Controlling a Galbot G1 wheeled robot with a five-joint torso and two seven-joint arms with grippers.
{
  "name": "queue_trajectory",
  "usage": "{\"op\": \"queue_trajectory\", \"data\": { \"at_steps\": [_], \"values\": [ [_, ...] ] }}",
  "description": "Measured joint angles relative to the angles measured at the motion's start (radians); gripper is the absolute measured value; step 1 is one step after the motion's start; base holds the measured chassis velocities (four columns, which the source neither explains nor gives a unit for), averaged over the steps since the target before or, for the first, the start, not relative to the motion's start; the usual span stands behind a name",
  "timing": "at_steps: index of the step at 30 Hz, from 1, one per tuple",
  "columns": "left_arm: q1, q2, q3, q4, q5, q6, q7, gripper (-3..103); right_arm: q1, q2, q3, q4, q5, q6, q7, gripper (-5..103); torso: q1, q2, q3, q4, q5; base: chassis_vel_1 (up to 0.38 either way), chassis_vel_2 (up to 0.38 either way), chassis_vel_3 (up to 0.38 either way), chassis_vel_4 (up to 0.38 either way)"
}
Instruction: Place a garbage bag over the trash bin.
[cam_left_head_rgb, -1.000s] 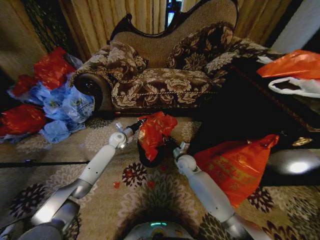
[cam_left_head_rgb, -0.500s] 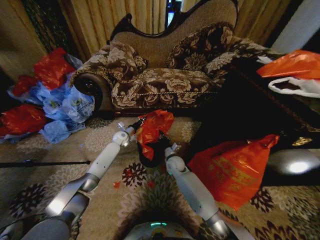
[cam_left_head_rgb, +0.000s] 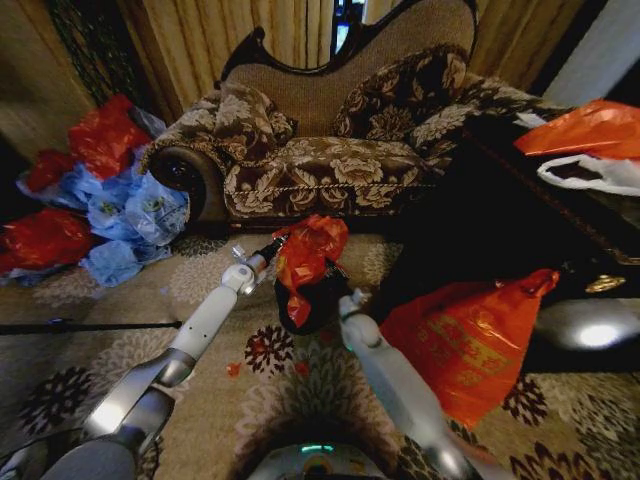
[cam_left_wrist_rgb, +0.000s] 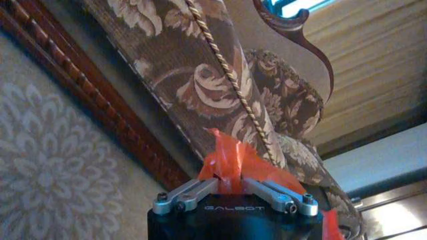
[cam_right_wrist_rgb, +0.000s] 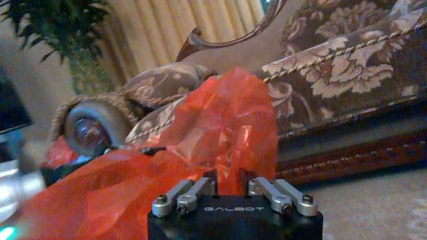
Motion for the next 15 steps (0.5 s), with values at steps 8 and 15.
{"op": "queue_trajectory", "data": {
  "at_steps": [8, 15],
  "values": [
    [0.01, 0.01, 0.0, -0.024, -0.009, 0.001, -0.005, 0, -0.203, -0.143, 0.106, 0.261, 0.115, -0.064, -0.078, 52, 0.0, 0.0, 0.0, 0.0005, -0.0003, 0.0, 0.0, 0.0, 0.0],
    [0.018, 0.002, -0.01, -0.038, -0.011, 0.001, -0.014, 0, -0.365, -0.205, 0.105, 0.387, 0.16, -0.127, -0.194, 71, 0.0, 0.0, 0.0, 0.0001, -0.0005, 0.0, 0.0, 0.0, 0.0]
  ]
}}
